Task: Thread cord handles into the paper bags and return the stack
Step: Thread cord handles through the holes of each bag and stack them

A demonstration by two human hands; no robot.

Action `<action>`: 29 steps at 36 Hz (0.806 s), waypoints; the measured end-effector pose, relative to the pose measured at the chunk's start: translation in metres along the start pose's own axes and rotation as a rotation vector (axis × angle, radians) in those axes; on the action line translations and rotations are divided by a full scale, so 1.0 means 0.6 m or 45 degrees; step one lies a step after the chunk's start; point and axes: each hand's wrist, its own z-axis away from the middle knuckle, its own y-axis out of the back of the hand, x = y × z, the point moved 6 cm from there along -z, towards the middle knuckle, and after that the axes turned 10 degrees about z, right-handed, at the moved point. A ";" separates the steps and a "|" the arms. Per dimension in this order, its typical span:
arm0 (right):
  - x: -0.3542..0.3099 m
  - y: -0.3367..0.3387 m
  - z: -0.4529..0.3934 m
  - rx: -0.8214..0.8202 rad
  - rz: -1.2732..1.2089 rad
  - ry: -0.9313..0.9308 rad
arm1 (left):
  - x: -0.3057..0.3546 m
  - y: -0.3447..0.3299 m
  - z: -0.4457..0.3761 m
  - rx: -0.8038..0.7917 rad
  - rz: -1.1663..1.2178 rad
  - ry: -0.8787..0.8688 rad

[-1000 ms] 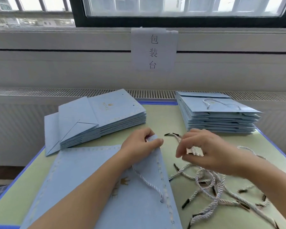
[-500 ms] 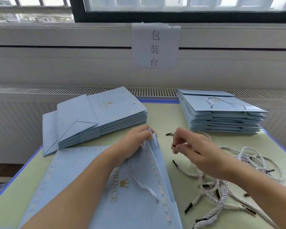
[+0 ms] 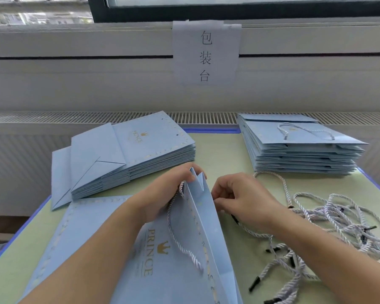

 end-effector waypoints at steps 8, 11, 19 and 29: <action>-0.014 -0.012 -0.001 0.023 0.046 0.072 | -0.001 0.002 -0.002 -0.015 0.002 -0.008; -0.018 -0.024 0.001 -0.042 -0.114 0.101 | -0.001 0.002 -0.001 -0.029 -0.002 -0.012; -0.015 -0.028 0.004 -0.124 -0.472 0.099 | 0.002 -0.001 0.001 -0.036 0.038 -0.002; -0.010 -0.032 0.002 -0.062 -0.525 0.043 | 0.002 -0.001 0.001 -0.033 0.009 -0.010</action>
